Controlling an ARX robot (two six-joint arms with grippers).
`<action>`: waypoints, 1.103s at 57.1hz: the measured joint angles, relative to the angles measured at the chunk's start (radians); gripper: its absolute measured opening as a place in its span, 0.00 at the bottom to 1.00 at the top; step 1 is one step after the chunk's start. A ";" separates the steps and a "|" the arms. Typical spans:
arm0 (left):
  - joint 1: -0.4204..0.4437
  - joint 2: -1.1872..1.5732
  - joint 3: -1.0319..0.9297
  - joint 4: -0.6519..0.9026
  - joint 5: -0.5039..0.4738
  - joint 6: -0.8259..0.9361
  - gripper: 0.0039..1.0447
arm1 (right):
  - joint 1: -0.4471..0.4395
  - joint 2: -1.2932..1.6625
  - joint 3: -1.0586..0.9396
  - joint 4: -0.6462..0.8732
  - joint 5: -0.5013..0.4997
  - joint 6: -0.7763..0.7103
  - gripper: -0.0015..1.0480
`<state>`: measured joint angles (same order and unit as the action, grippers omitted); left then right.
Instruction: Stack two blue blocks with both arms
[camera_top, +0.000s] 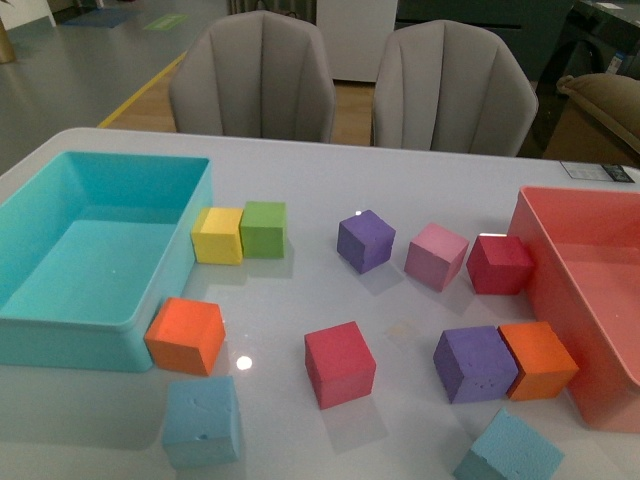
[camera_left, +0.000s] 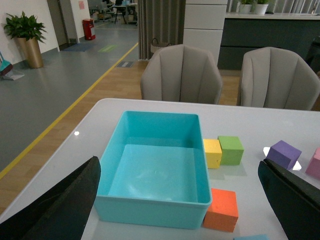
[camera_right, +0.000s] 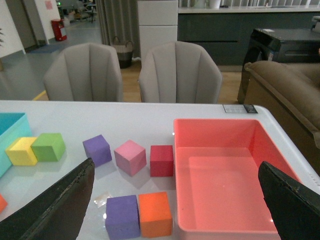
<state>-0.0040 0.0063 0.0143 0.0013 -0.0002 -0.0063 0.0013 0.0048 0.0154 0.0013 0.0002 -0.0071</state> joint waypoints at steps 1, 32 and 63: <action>0.000 0.000 0.000 0.000 0.000 0.000 0.92 | 0.000 0.000 0.000 0.000 0.000 0.000 0.91; 0.000 0.000 0.000 0.000 0.000 0.000 0.92 | 0.000 0.000 0.000 0.000 0.000 0.000 0.91; 0.000 0.000 0.000 0.000 0.000 0.000 0.92 | 0.274 0.701 0.218 -0.143 0.314 -0.137 0.91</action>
<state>-0.0044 0.0059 0.0143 0.0013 -0.0002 -0.0059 0.2756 0.7055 0.2333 -0.1413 0.3141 -0.1440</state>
